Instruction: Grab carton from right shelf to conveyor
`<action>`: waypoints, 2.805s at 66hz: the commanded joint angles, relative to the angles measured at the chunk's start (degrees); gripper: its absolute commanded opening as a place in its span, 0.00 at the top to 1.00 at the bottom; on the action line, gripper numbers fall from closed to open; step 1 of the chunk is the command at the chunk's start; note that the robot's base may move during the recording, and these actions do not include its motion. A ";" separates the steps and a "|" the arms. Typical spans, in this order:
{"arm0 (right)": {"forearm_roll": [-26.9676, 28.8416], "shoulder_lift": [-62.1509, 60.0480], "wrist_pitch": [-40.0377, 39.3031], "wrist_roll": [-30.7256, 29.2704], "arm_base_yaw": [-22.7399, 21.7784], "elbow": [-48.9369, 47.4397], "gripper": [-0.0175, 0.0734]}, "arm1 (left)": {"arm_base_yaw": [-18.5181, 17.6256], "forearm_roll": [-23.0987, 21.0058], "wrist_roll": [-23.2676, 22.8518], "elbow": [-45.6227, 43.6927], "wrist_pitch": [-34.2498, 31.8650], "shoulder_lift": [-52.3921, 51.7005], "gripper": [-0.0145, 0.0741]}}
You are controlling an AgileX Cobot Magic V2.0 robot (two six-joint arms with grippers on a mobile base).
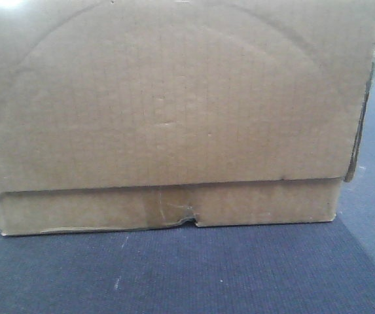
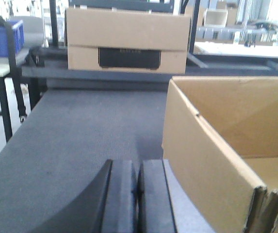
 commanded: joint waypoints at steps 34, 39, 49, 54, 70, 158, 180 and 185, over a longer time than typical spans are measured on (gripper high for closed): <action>-0.62 -2.93 -1.72 -0.39 -0.26 0.20 0.89 | 0.25 0.27 0.33 0.01 -1.17 -0.79 0.82; -0.62 -2.93 -1.72 -0.39 -0.26 0.20 0.89 | 0.25 0.27 0.33 0.01 -1.17 -0.79 0.82; -0.62 -2.93 -1.72 -0.39 -0.26 0.20 0.89 | 1.32 0.15 1.03 0.33 -1.46 -1.59 0.83; -0.62 -2.93 -1.72 -0.39 -0.26 0.20 0.89 | 3.28 -2.80 5.45 1.27 -1.49 -3.18 0.83; -0.62 -2.93 -1.72 -0.39 -0.26 0.20 0.89 | 10.16 -7.94 9.47 14.22 -8.03 -12.25 0.83; 0.64 -2.93 0.47 -1.71 -2.79 0.56 0.89 | 10.16 -7.94 9.47 22.79 -12.54 -12.25 0.83; 4.17 -11.73 -5.62 -6.31 -8.73 13.90 0.89 | 10.16 -7.94 9.47 22.79 -12.54 -12.25 0.83; 4.28 -14.65 -6.57 -6.31 -8.73 17.37 0.89 | 10.16 -7.94 9.47 22.79 -12.54 -12.25 0.83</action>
